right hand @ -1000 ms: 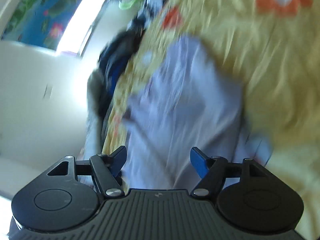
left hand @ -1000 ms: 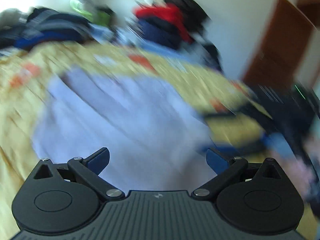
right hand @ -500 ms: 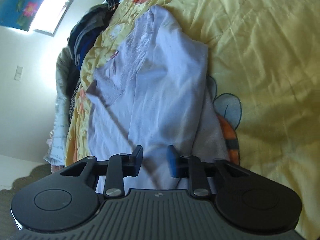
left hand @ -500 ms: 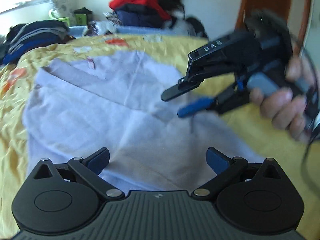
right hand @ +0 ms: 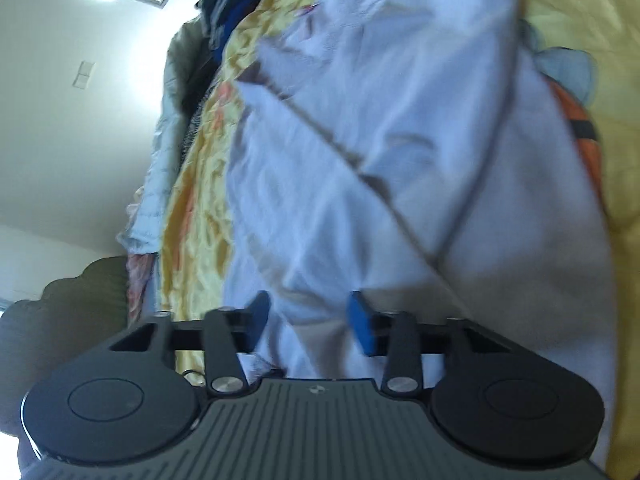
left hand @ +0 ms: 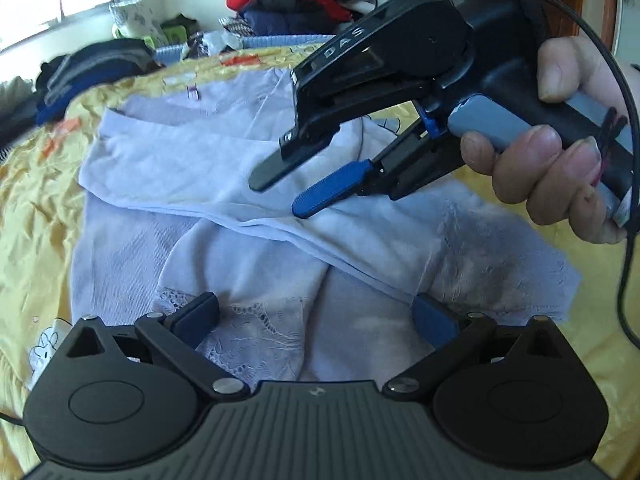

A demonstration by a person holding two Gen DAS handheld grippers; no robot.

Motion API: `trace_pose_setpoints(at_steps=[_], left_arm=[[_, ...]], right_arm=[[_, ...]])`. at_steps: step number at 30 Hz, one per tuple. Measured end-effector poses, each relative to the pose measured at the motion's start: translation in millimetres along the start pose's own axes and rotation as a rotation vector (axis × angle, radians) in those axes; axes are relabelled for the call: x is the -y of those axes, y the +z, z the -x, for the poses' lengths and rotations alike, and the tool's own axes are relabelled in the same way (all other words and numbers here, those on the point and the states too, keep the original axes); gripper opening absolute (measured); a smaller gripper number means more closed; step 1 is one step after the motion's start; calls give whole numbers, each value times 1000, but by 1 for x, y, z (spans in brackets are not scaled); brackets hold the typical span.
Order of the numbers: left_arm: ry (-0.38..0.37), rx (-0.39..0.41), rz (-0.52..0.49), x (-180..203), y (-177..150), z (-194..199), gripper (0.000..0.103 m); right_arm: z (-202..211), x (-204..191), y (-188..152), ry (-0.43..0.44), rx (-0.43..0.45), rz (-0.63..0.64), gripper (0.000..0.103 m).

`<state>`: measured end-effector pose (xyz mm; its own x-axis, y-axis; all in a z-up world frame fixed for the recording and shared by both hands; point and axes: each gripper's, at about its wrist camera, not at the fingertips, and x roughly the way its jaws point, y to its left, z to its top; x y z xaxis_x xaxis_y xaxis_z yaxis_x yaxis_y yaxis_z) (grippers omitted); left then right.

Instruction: Fold small clothes

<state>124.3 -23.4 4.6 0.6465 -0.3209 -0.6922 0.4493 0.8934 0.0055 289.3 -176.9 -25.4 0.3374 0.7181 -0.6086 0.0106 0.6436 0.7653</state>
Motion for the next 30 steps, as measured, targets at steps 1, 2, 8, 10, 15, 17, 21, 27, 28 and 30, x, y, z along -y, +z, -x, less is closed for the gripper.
trace_pose_setpoints(at_steps=[1, 2, 8, 10, 15, 17, 21, 27, 28, 30], left_arm=[[-2, -8, 11, -1, 2, 1, 103], [-10, -23, 29, -4, 5, 3, 103], [41, 63, 316, -57, -3, 56, 103], [21, 45, 501, -90, -18, 66, 103], [-63, 41, 842, -143, -51, 72, 103], [-133, 38, 889, -150, -53, 69, 103], [-408, -3, 1083, -169, -64, 51, 103], [-590, -31, 1262, -178, -76, 36, 103], [-593, -43, 1266, -179, -75, 35, 103], [-572, -72, 1237, -178, -73, 34, 103]], right_arm=[[0, -2, -2, -3, 6, 13, 38], [1, -4, -3, -12, 7, 14, 38], [51, -20, -25, 2, 52, 143, 63], [80, -3, -33, 20, 86, 120, 64], [132, 64, -39, -61, 153, -46, 60], [136, 76, -42, -100, 139, -55, 61], [131, 93, -53, -9, 63, -109, 64], [113, 88, -69, 95, -17, -113, 64], [113, 88, -70, 107, -14, -125, 64], [115, 94, -70, 126, -9, -153, 61]])
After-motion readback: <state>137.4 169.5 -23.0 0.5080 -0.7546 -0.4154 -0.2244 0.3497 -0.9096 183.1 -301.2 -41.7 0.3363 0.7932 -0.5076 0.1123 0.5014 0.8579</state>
